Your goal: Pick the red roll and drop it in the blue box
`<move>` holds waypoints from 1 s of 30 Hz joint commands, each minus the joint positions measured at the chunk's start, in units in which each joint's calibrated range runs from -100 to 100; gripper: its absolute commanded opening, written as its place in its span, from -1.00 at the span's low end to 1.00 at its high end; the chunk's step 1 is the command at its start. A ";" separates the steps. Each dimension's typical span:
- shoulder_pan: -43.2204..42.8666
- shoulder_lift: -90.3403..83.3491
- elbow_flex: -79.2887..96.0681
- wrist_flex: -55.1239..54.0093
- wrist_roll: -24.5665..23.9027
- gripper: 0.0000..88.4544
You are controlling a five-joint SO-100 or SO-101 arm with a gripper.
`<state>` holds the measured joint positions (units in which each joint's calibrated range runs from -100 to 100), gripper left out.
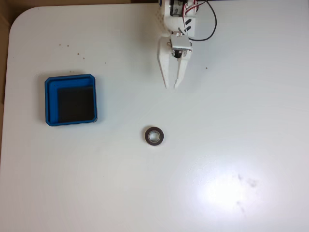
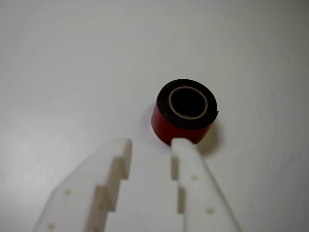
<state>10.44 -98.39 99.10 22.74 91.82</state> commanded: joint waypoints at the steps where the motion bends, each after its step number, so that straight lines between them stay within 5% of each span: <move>1: 4.26 -0.44 0.81 -1.37 -0.05 -0.96; 30: 4.17 7.42 -3.42 -1.29 0.82 -0.96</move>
<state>14.89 -92.80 98.48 22.74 92.24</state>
